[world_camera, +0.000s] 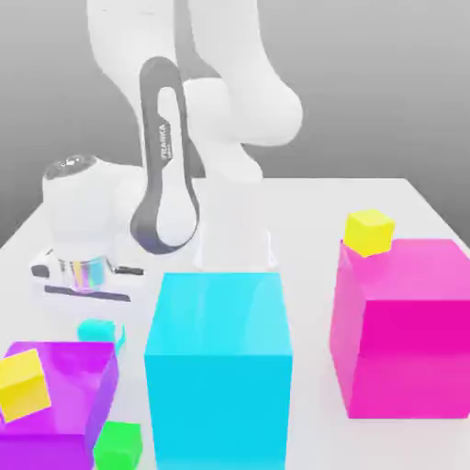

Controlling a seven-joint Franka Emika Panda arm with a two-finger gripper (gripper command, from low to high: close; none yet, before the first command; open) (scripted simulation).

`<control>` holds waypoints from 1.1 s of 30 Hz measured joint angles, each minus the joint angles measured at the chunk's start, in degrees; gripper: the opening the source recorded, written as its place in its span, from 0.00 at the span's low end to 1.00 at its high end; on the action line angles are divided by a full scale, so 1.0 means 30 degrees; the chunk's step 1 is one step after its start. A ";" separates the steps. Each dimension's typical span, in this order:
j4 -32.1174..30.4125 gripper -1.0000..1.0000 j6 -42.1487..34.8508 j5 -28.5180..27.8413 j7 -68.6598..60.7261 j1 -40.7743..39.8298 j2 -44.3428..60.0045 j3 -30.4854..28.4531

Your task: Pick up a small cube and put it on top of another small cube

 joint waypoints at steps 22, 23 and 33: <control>0.5282 0.00 -1.3287 0.1299 1.2572 0.4760 -0.9520 0.6236; 0.5254 0.00 -1.3666 0.1449 1.3373 0.4918 -0.9883 0.6642; 0.4965 0.00 -1.7533 0.3109 2.1216 0.6549 -1.3644 1.0561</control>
